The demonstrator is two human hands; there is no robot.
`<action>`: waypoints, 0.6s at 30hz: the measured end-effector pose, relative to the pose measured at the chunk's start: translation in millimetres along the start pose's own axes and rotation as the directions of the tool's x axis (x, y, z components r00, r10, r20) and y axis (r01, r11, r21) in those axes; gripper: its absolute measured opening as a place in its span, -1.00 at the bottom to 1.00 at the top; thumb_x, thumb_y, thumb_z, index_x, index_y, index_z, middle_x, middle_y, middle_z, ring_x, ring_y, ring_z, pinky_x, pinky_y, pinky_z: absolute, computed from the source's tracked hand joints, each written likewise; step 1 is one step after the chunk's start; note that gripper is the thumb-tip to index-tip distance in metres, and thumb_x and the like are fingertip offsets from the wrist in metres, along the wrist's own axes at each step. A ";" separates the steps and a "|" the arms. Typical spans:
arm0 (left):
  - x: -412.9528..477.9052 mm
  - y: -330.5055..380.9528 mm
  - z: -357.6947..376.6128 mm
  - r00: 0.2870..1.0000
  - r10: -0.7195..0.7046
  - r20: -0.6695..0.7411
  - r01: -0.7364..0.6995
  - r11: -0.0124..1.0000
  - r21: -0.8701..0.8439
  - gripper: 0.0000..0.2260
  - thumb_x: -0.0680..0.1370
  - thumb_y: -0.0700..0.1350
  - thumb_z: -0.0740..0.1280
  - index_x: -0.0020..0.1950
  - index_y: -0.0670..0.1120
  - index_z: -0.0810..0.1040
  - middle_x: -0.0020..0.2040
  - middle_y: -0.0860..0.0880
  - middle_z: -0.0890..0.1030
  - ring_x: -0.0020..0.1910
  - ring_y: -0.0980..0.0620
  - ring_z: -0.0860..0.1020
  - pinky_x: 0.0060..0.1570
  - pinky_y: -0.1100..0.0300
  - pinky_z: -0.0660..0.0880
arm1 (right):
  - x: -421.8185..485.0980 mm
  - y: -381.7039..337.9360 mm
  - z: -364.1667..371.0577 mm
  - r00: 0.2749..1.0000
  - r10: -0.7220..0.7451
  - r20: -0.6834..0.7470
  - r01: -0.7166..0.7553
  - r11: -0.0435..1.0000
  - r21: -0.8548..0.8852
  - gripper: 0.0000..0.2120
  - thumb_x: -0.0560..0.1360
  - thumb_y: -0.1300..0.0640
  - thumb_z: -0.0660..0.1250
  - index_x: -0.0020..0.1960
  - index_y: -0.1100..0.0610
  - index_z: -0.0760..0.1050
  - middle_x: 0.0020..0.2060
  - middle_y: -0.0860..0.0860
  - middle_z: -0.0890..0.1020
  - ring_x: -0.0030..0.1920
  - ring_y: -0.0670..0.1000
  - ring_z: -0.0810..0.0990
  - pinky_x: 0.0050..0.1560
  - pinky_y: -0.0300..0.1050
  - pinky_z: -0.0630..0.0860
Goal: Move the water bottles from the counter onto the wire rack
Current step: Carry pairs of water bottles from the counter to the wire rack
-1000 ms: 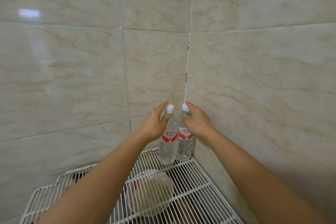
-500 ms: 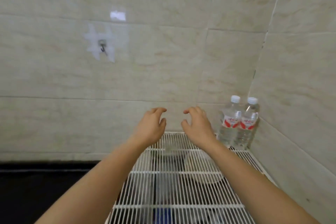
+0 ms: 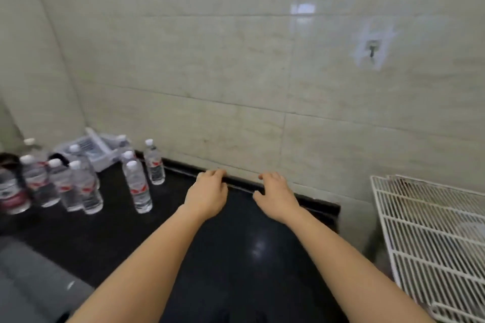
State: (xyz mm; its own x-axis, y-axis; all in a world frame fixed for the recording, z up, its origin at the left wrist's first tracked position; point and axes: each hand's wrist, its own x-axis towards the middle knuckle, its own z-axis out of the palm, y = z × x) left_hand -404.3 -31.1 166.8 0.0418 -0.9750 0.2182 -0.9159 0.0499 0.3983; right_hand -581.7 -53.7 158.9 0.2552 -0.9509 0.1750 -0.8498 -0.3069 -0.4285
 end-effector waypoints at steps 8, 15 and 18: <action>-50.1 -196.8 -54.6 0.948 -0.318 -0.009 0.317 0.941 0.118 -0.64 0.59 -0.04 0.12 0.37 -0.09 0.35 0.36 -0.11 0.39 0.32 -0.14 0.32 0.22 -0.05 0.40 | 43.3 -153.3 122.2 0.965 -0.151 0.214 0.178 0.977 -0.116 -0.50 0.55 -0.05 0.20 0.43 0.12 0.24 0.35 0.07 0.36 0.34 0.12 0.30 0.28 0.10 0.32; -49.4 -314.1 -64.1 0.874 -0.485 0.016 0.479 0.869 0.126 -0.58 0.58 -0.01 0.13 0.43 -0.07 0.29 0.41 -0.10 0.34 0.37 -0.12 0.28 0.25 -0.02 0.39 | 94.6 -229.2 206.4 0.920 -0.191 0.341 0.257 0.954 -0.157 -0.44 0.53 -0.06 0.25 0.45 0.11 0.20 0.36 0.08 0.34 0.35 0.13 0.30 0.30 0.14 0.31; -27.0 -361.4 -66.2 0.870 -0.493 -0.003 0.490 0.863 0.126 -0.61 0.57 -0.02 0.14 0.38 -0.07 0.35 0.37 -0.08 0.38 0.33 -0.09 0.32 0.22 0.01 0.42 | 133.6 -250.1 231.8 0.921 -0.205 0.330 0.267 0.951 -0.154 -0.44 0.51 -0.08 0.26 0.43 0.09 0.22 0.34 0.08 0.36 0.32 0.13 0.31 0.28 0.13 0.33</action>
State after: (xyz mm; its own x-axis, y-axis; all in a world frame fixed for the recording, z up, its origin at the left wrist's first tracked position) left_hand -48.0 -8.5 75.9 0.4892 -0.8722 -0.0040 -0.8201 -0.4615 0.3382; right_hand -228.2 -113.1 84.0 0.5614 -0.8264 -0.0436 -0.8116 -0.5395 -0.2241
